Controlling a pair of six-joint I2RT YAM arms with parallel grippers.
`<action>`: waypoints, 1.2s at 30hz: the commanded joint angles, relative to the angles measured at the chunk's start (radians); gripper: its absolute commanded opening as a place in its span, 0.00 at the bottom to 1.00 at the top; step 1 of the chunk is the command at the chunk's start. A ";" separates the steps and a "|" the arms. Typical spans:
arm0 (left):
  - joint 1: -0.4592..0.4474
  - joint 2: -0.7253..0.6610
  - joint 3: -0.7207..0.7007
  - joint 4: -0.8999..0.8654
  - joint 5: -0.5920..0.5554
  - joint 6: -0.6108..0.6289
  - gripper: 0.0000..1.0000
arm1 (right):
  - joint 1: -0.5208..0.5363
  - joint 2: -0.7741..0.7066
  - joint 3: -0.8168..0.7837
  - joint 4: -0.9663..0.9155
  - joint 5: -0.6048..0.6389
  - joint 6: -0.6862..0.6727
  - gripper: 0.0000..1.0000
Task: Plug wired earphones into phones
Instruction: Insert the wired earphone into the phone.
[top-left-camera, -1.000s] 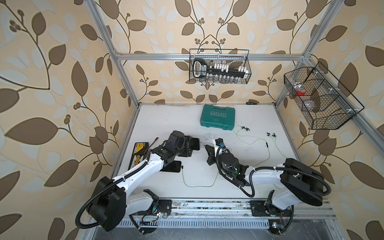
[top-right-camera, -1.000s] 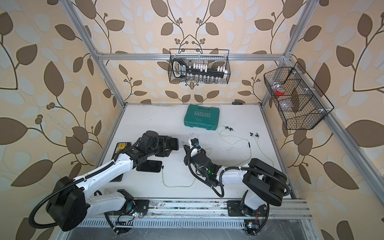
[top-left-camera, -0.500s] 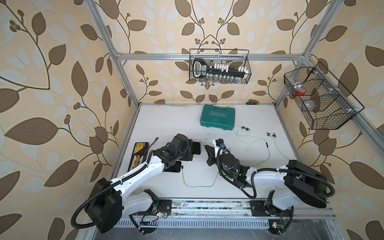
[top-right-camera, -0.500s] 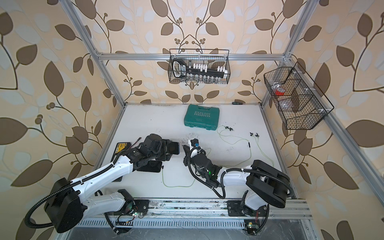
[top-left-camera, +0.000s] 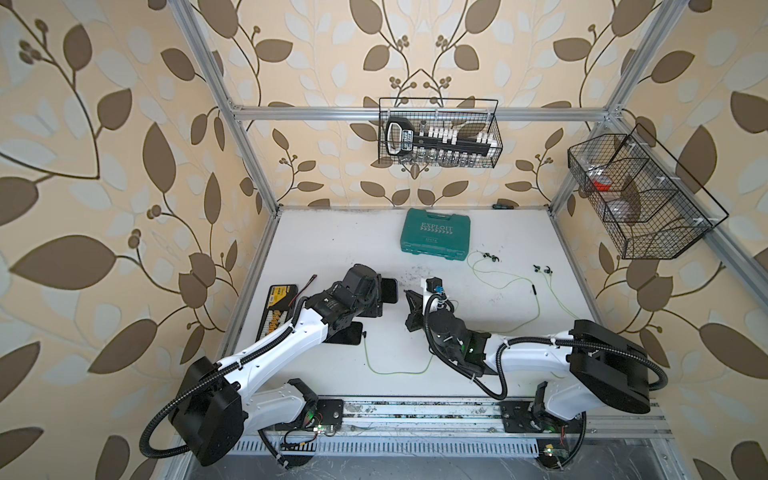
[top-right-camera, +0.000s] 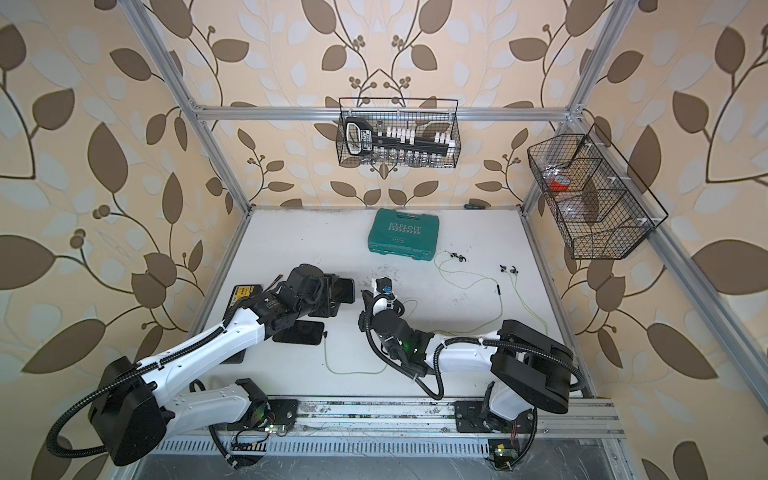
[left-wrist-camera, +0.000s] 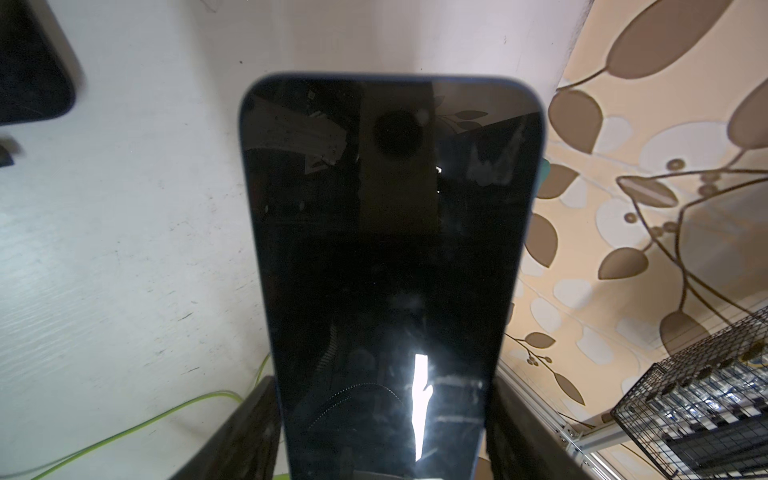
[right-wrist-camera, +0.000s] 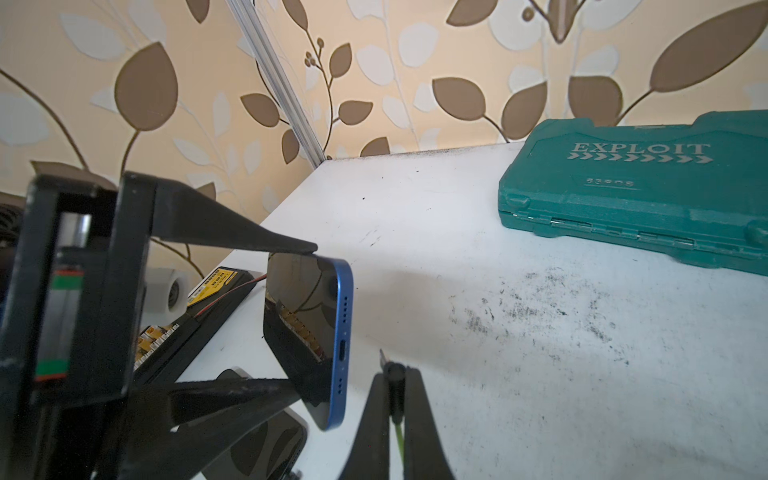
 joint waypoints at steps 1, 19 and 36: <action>-0.013 -0.021 0.049 0.009 -0.049 0.027 0.40 | 0.004 -0.005 -0.005 0.003 -0.016 0.031 0.00; -0.060 -0.017 0.081 -0.038 -0.172 0.100 0.37 | -0.001 -0.015 -0.014 0.020 -0.104 0.060 0.00; -0.094 -0.001 0.087 -0.022 -0.180 0.109 0.37 | -0.013 0.007 0.000 0.009 -0.124 0.085 0.00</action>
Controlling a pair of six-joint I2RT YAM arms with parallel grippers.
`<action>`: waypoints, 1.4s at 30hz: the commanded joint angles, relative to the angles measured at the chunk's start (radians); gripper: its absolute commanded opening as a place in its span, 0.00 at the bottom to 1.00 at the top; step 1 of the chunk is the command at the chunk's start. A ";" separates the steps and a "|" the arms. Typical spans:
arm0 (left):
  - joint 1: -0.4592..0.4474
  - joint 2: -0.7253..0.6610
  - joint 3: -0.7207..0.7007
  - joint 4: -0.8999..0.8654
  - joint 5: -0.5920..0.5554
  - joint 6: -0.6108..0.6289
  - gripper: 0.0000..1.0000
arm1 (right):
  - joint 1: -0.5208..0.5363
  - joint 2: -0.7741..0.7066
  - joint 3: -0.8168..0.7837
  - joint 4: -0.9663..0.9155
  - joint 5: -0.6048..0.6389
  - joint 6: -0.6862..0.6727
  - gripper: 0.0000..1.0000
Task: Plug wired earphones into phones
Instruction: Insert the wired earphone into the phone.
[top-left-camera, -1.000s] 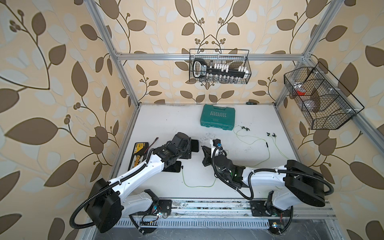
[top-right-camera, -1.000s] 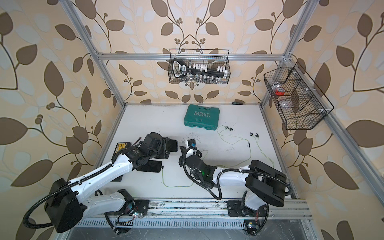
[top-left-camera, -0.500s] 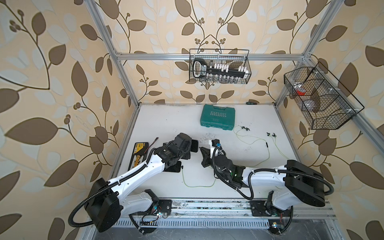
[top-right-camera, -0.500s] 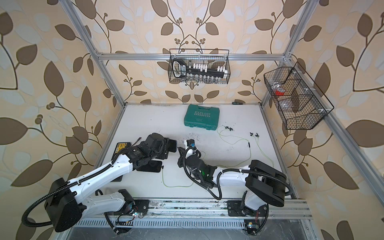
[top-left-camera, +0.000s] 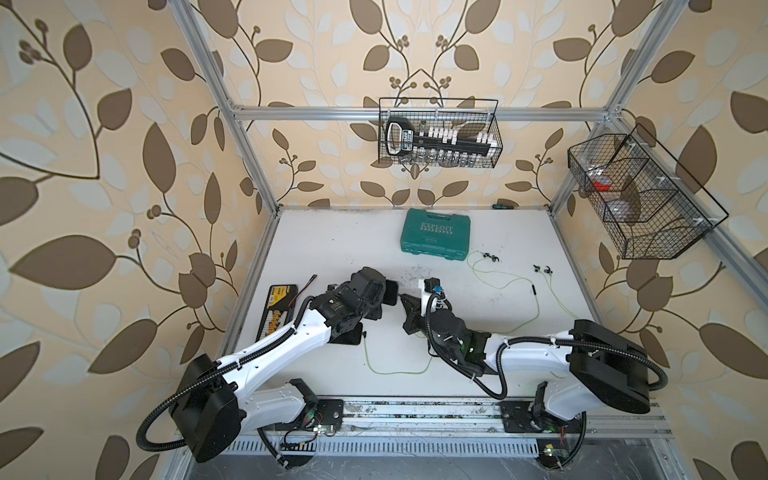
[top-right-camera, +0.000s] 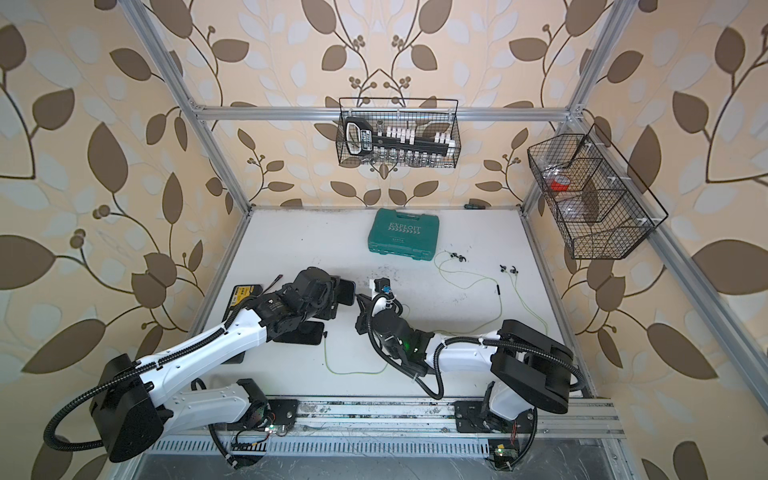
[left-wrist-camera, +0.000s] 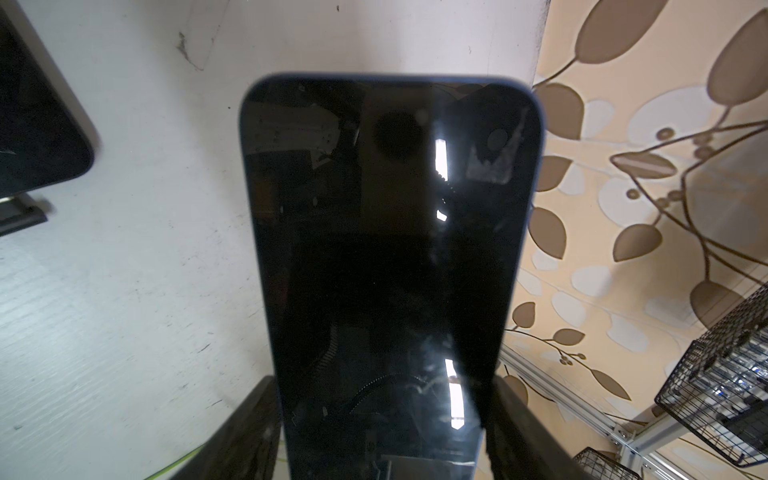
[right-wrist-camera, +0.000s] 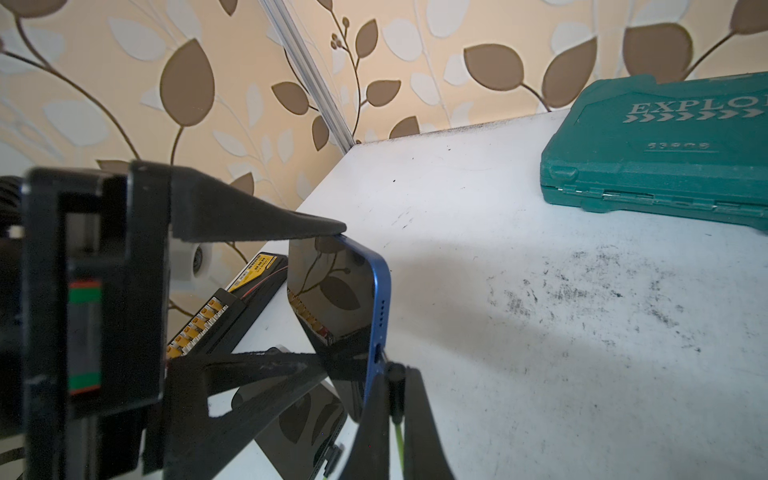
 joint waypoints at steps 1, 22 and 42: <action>-0.019 -0.005 0.054 0.034 -0.043 0.016 0.37 | -0.007 0.009 0.000 0.007 -0.015 0.020 0.00; -0.027 -0.001 0.051 0.023 -0.105 0.009 0.37 | -0.006 -0.021 -0.033 0.038 -0.032 0.003 0.00; -0.036 0.004 0.053 0.025 -0.091 0.012 0.37 | -0.006 0.001 -0.016 0.022 -0.034 -0.002 0.00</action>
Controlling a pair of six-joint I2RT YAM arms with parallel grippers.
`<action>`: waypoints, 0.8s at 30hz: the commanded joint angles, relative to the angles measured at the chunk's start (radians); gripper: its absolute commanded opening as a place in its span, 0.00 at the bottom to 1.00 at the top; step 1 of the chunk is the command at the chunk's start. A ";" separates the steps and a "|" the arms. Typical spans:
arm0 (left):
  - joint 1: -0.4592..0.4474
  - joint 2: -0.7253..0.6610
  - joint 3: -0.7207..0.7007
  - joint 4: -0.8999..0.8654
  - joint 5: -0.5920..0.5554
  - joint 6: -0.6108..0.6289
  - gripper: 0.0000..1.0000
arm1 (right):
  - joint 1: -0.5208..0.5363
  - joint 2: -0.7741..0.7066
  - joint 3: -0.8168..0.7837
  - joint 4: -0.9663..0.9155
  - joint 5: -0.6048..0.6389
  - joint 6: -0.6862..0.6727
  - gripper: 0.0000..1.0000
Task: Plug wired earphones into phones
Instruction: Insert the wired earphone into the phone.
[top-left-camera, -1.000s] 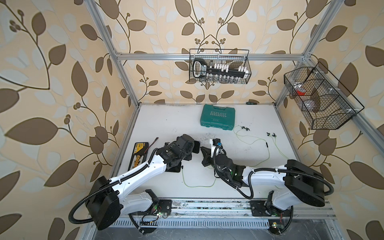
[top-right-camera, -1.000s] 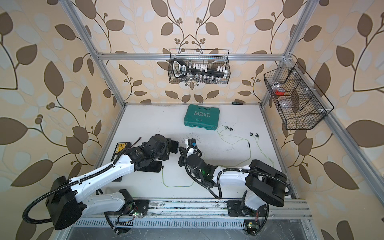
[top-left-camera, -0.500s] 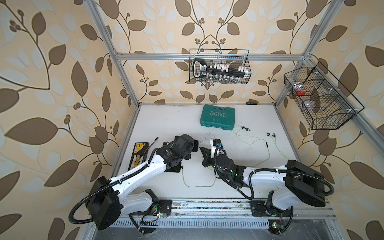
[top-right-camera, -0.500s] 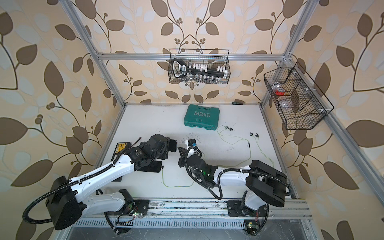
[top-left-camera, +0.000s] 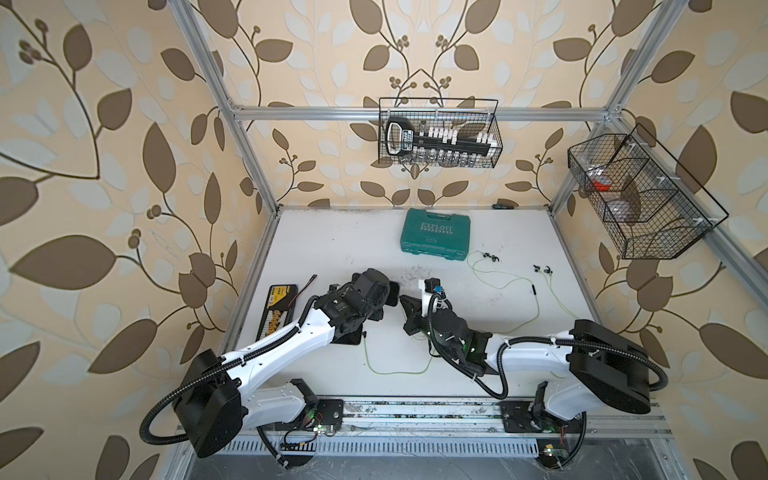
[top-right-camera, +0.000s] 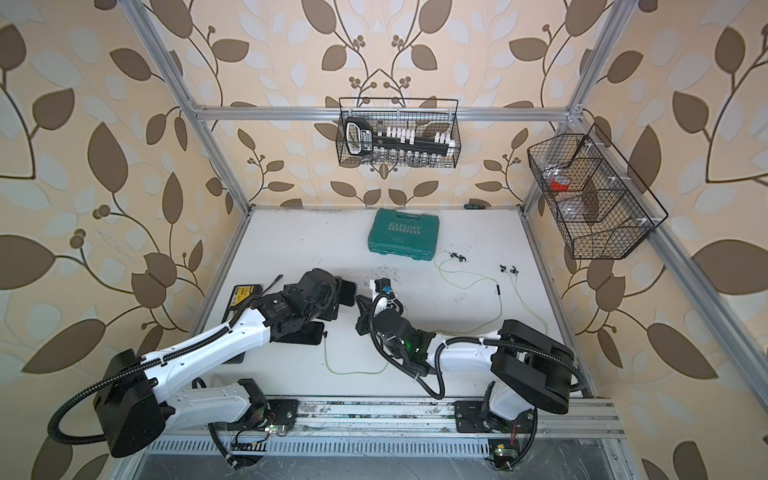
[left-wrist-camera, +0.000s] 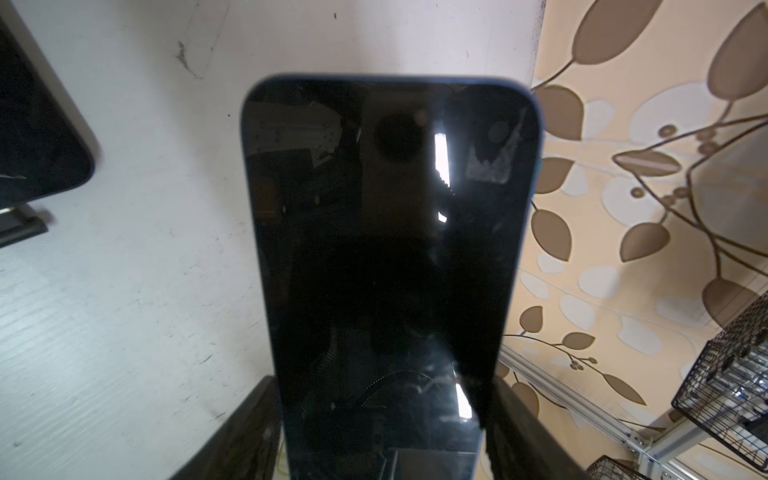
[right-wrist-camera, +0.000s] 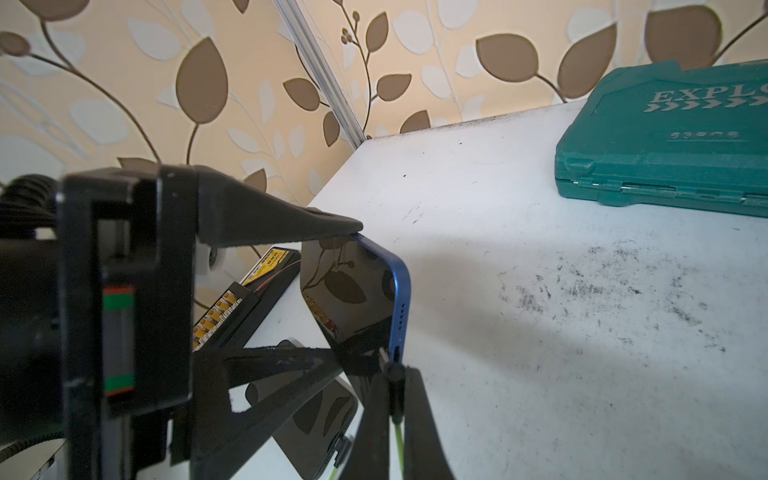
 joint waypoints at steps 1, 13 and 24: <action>-0.011 -0.020 0.047 0.021 -0.045 0.009 0.37 | 0.001 0.001 -0.004 0.002 0.012 -0.010 0.00; -0.011 -0.024 0.043 0.014 -0.061 0.003 0.37 | 0.001 -0.022 -0.027 0.023 0.024 -0.013 0.00; -0.012 -0.015 0.047 0.012 -0.044 0.007 0.37 | 0.000 -0.014 -0.023 0.022 0.025 -0.020 0.00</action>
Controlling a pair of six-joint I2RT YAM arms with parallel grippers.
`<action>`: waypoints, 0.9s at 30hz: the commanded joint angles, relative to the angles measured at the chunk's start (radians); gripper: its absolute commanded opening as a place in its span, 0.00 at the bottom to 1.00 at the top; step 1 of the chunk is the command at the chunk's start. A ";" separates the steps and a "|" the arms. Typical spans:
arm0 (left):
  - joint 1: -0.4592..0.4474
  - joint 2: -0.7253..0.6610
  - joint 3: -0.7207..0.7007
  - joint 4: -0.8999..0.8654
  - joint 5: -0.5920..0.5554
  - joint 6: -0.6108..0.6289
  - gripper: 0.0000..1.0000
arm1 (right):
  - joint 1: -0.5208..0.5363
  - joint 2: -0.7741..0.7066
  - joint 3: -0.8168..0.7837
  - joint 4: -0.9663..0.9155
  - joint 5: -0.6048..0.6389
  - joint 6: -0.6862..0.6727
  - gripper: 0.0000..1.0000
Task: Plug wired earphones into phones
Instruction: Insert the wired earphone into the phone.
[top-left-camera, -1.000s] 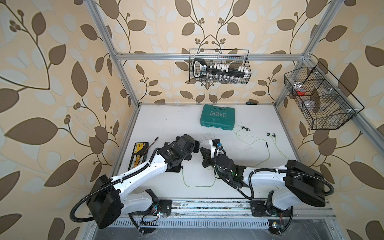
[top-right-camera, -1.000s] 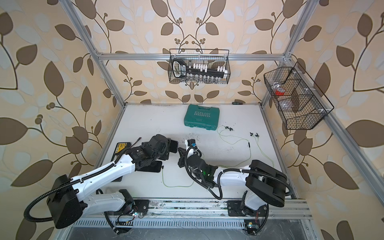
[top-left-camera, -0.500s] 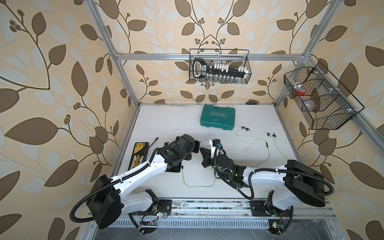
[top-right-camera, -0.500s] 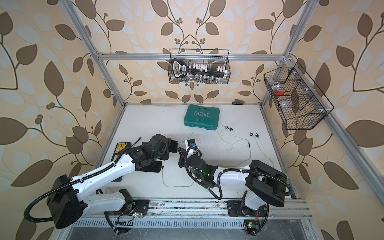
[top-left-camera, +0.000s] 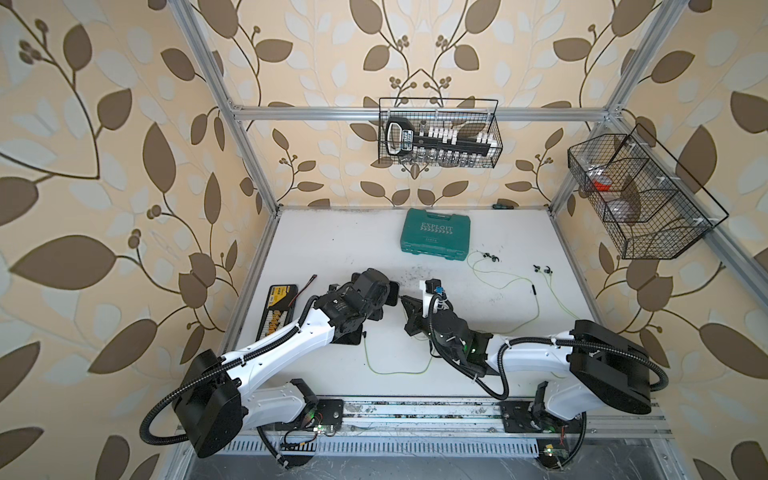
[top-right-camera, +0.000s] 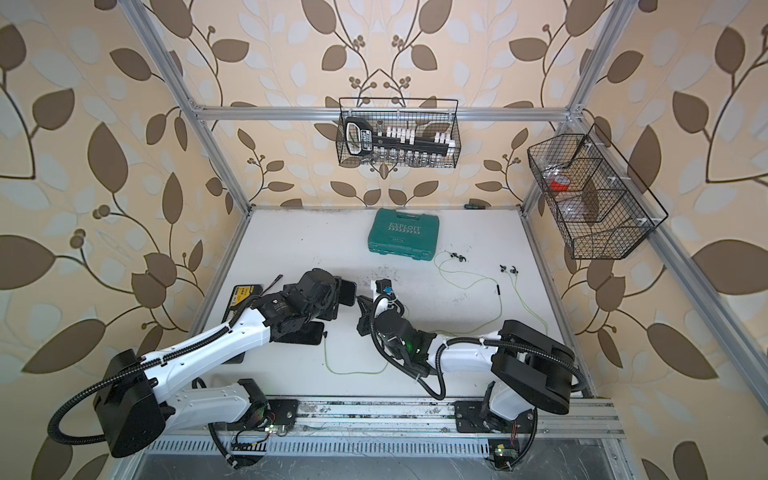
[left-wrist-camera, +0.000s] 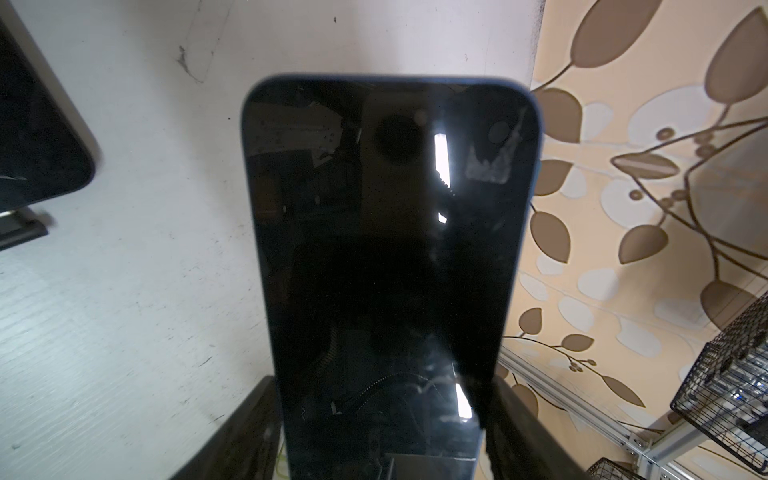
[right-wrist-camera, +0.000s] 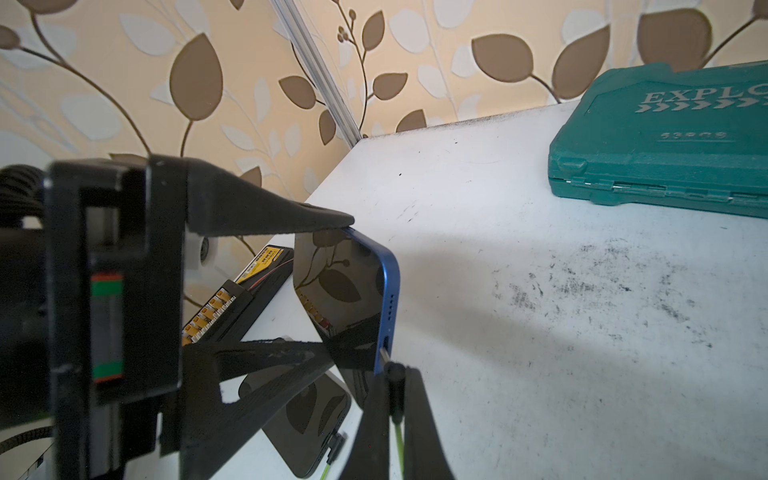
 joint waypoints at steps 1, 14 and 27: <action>-0.012 -0.013 0.047 0.015 -0.038 0.008 0.37 | 0.000 -0.010 -0.010 0.020 0.017 -0.011 0.00; -0.012 -0.013 0.038 0.039 -0.009 0.005 0.37 | 0.000 0.011 0.007 0.001 0.032 -0.018 0.00; -0.028 0.003 0.056 0.039 -0.005 0.009 0.37 | 0.002 0.022 0.017 -0.002 0.028 -0.012 0.00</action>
